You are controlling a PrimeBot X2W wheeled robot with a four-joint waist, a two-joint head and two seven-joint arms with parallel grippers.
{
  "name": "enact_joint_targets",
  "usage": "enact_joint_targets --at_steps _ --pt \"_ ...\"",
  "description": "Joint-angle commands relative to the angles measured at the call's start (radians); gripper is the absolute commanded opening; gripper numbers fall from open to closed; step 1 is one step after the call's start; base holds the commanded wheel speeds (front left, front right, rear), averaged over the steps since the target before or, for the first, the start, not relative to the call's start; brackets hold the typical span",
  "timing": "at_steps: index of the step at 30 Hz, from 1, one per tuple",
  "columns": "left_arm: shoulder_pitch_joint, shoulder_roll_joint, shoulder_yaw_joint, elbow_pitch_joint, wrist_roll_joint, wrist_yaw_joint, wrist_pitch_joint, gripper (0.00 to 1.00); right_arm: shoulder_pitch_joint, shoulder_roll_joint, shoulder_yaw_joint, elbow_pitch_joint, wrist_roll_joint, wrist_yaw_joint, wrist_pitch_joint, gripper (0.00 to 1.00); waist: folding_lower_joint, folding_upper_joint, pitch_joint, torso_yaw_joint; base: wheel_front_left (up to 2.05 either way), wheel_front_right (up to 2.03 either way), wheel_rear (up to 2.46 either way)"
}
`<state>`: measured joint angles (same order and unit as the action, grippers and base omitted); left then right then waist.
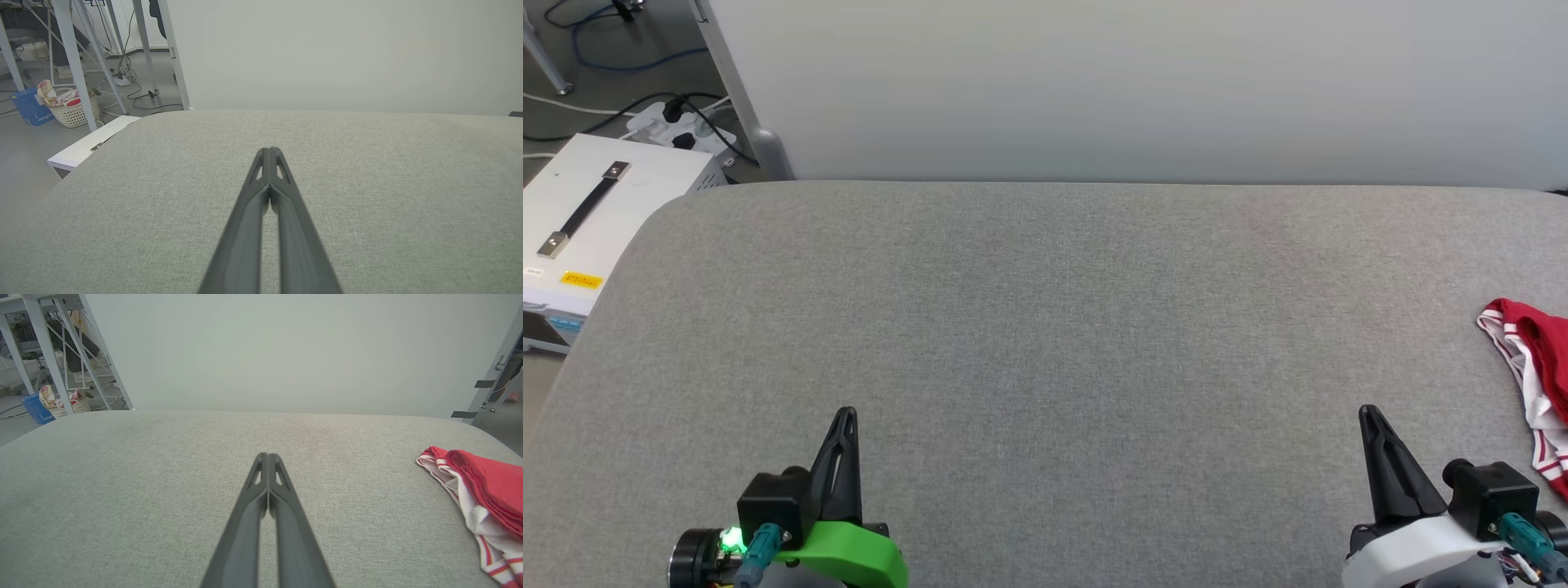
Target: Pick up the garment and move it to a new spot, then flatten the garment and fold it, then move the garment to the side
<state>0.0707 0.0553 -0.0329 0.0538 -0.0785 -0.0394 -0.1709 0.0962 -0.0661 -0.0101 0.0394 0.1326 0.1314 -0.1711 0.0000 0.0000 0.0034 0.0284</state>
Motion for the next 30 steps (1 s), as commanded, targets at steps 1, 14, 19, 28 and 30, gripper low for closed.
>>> enact_joint_targets --at_steps 1,14,19,28,30 --pt "-0.018 -0.002 0.002 -0.006 0.011 0.007 0.006 0.0 -0.021 0.003 0.001 -0.007 -0.015 0.0 0.006 0.0 0.0 0.0 0.0 0.0 0.0 0.0 0.0" --pt "-0.027 -0.002 0.007 -0.013 0.022 0.012 0.032 0.0 -0.033 0.005 0.003 -0.013 -0.034 0.0 0.032 0.0 0.0 0.0 -0.001 -0.005 0.0 0.0 0.0" --pt "-0.03 -0.003 0.009 -0.016 0.026 0.014 0.042 0.0 -0.037 0.006 0.003 -0.015 -0.041 0.0 0.042 0.0 0.0 0.0 -0.001 -0.007 0.0 0.0 0.0" --pt "-0.036 -0.003 0.012 -0.021 0.033 0.018 0.06 0.0 -0.046 0.007 0.004 -0.018 -0.054 0.0 0.06 0.0 0.0 0.0 -0.001 -0.01 0.0 0.0 0.0" --pt "-0.037 -0.003 0.013 -0.023 0.035 0.018 0.064 0.0 -0.047 0.007 0.004 -0.019 -0.056 0.0 0.064 0.0 0.0 0.0 -0.001 -0.01 0.0 0.0 0.0"
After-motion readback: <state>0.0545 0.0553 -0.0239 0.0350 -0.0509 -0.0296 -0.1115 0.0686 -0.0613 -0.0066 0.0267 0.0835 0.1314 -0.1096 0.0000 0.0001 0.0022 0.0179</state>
